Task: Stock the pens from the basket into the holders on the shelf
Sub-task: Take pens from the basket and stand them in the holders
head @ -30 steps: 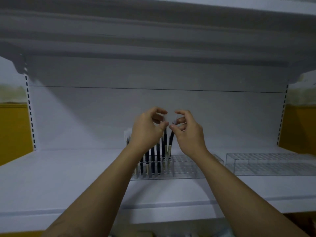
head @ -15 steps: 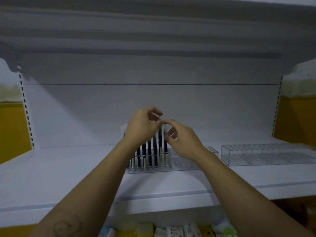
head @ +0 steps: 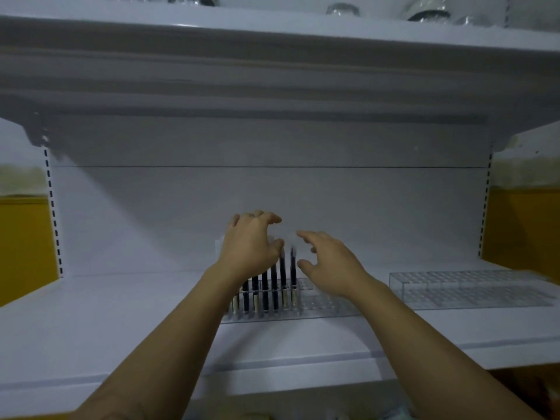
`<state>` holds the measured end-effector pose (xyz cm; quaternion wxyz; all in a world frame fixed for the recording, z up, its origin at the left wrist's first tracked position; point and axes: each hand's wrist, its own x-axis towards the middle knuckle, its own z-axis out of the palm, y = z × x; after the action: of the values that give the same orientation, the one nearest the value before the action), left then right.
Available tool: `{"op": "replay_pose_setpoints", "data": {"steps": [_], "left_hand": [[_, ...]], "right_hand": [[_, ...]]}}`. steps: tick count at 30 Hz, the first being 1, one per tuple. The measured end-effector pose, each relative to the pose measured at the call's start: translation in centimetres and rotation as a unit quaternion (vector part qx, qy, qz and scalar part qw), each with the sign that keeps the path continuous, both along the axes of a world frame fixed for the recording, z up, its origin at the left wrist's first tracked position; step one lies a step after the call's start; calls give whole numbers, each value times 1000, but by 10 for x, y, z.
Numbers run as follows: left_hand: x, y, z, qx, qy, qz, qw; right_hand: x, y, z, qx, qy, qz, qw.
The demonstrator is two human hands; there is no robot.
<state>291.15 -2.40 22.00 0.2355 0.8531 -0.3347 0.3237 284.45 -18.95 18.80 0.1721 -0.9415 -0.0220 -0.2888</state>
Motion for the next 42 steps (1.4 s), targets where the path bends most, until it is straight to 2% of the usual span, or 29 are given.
{"op": "replay_pose_setpoints", "data": {"steps": [5, 11, 20, 29, 42], "left_hand": [[-2, 2, -1, 94, 15, 20, 995], [-10, 2, -2, 141, 1, 28, 990], [-45, 9, -20, 45, -60, 19, 997], [-107, 0, -78, 26, -85, -21, 996], [-188, -7, -197, 21, -57, -119, 991]], "right_hand": [[3, 7, 14, -36, 49, 19, 998], [-2, 10, 20, -34, 91, 13, 995], [-41, 12, 9, -9, 41, -2, 999], [-112, 14, -35, -9, -16, -36, 999], [-212, 3, -146, -25, 12, -112, 993]]}}
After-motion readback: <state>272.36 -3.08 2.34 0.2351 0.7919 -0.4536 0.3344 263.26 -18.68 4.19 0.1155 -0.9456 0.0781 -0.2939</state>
